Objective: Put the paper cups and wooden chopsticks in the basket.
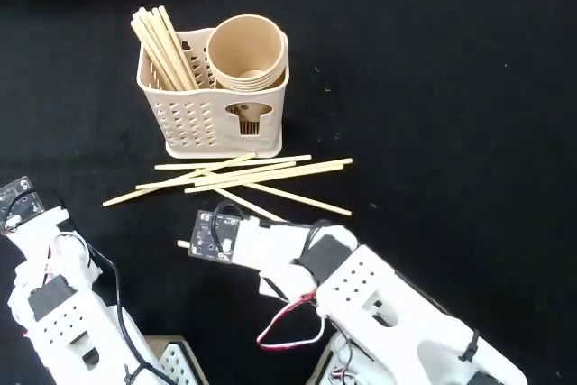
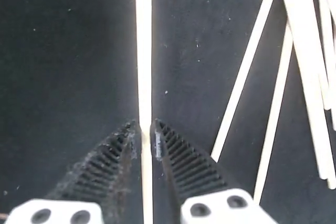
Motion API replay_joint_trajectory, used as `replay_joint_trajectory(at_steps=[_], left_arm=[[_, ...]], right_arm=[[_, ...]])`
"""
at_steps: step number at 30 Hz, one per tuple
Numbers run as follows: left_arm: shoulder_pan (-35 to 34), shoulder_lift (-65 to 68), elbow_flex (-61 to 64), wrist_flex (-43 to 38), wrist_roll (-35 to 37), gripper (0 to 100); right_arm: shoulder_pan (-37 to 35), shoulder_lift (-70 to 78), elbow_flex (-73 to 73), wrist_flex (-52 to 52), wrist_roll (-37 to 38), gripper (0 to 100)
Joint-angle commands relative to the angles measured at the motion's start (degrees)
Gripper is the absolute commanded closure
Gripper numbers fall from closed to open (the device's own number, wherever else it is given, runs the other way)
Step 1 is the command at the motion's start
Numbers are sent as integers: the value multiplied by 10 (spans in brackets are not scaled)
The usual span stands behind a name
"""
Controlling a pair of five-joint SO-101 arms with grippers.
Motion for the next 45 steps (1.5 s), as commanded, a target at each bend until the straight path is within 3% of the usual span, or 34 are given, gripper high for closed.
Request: replay_joint_trajectory(at_steps=[1,6,11,17,26,32,43,45], left_arm=[[3,-3,-30,-12,4,917],[3,-3,-30,-11,4,917],[3,-3,-30,-11,4,917],[3,-3,-30,-11,4,917],[3,-3,-30,-11,4,917],[3,-3,-30,-11,4,917],[3,-3,-30,-12,4,917],[3,-3,-30,-12,4,917]], right_arm=[[45,8,-16,-23,8,933],[144,90,-69,-24,81,856],[137,140,-79,-23,89,842],[135,169,-78,-49,85,721],[132,262,-80,-78,102,822],[131,276,-83,-76,113,988],[131,134,-34,-23,101,983],[131,115,-16,-11,101,946]])
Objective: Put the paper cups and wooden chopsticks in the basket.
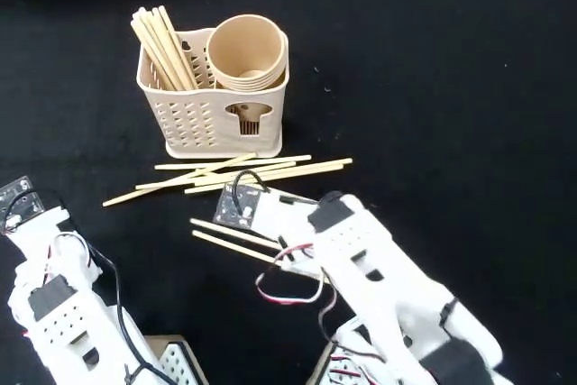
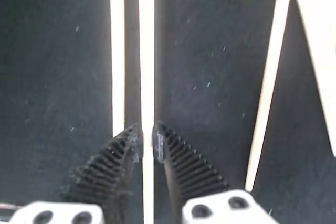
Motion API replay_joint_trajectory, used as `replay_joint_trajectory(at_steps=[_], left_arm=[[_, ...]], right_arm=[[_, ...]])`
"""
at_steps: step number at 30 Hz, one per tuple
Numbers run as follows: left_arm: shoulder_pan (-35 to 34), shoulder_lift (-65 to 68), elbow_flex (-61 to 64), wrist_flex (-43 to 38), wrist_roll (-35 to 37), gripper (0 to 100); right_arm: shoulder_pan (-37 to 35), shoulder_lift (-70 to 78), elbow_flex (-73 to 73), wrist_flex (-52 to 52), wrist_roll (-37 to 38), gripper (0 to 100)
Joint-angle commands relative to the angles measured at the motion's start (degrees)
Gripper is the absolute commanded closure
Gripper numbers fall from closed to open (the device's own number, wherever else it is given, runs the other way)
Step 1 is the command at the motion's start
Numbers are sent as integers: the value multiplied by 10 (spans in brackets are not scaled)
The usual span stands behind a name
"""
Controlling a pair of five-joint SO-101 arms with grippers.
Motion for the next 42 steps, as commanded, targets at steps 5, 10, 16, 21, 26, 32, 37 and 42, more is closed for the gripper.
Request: replay_joint_trajectory(at_steps=[5,10,16,21,26,32,37,42], left_arm=[[3,-3,-30,-12,4,917],[3,-3,-30,-12,4,917],[3,-3,-30,-12,4,917],[3,-3,-30,-12,4,917],[3,-3,-30,-12,4,917],[3,-3,-30,-11,4,917],[3,-3,-30,-11,4,917],[3,-3,-30,-11,4,917]], right_arm=[[-6,-70,46,21,-4,798],[-7,-85,51,21,-6,801],[-51,-85,53,28,-32,800],[-98,-85,57,14,-79,752],[-91,-84,58,-8,-78,752],[-91,-83,54,-9,-78,752],[-91,-83,55,-14,-79,750],[-91,-83,54,-29,-79,750]])
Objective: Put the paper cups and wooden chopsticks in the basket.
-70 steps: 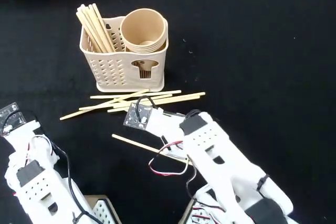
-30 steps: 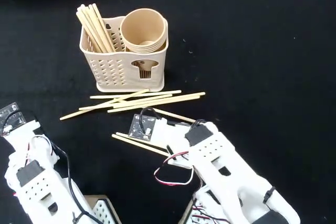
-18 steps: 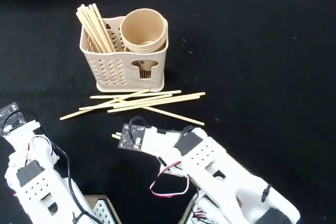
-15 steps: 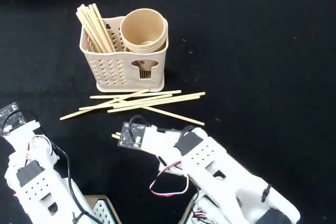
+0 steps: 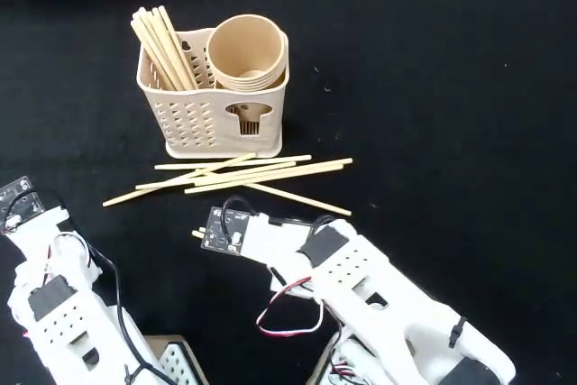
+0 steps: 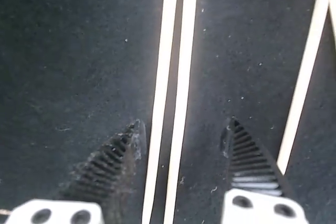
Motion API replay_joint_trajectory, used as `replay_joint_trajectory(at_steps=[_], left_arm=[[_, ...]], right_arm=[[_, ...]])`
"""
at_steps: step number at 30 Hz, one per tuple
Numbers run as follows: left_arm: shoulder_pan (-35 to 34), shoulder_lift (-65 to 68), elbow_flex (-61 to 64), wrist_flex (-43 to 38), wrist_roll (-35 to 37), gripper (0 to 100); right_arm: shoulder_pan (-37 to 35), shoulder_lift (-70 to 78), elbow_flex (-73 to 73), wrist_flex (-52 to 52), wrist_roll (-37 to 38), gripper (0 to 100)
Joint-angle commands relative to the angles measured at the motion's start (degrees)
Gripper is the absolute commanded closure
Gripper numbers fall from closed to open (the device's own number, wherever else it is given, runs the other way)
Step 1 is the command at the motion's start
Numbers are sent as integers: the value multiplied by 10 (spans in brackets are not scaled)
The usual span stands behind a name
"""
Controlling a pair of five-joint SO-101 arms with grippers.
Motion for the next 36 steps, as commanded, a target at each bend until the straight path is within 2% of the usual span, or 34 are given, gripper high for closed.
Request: replay_joint_trajectory(at_steps=[1,6,15,24,31,36], left_arm=[[3,-3,-30,-11,4,917],[3,-3,-30,-11,4,917],[2,-3,-30,-11,4,917],[2,-3,-29,-11,4,917],[2,-3,-29,-9,4,917],[2,-3,-29,-9,4,917]], right_arm=[[-4,-10,-6,-11,-7,750],[-4,-7,-1,-11,-8,750],[3,107,-41,-49,-11,751],[2,147,-58,-53,-5,752],[0,226,-111,-18,12,848],[0,277,-146,-3,13,858]])
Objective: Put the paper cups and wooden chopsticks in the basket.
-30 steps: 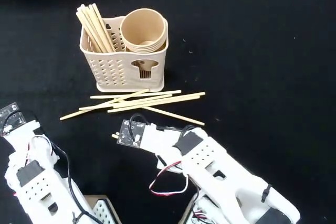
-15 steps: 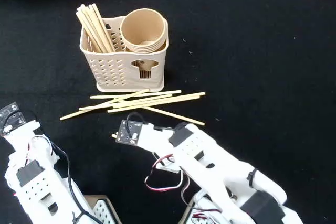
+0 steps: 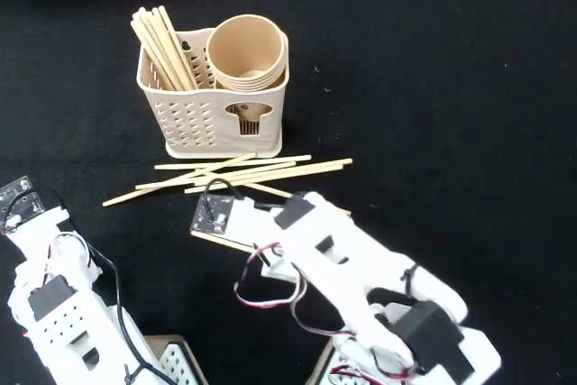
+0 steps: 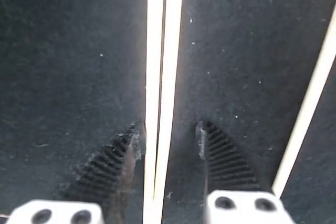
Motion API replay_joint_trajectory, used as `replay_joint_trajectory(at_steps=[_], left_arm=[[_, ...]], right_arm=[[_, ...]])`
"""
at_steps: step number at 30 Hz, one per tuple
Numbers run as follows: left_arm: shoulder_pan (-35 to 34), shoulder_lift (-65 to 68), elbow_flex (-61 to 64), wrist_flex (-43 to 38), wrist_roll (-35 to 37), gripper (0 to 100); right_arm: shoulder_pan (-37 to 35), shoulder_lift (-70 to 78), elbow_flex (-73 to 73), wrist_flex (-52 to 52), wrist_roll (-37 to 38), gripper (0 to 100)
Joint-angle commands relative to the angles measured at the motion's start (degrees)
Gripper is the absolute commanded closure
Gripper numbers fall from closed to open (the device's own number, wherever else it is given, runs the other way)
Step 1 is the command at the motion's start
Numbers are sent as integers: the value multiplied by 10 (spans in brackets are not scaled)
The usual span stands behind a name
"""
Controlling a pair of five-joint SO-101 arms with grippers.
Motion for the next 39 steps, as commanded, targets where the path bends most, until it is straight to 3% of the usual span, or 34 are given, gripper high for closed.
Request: replay_joint_trajectory(at_steps=[1,8,28,39], left_arm=[[2,-3,-29,-9,4,917],[2,-3,-29,-10,4,917],[2,-3,-29,-11,4,917],[2,-3,-29,-11,4,917]], right_arm=[[-4,29,-12,9,6,858],[-4,21,-10,9,4,987],[-2,18,-36,9,-4,986],[-2,-193,-33,100,-37,986]])
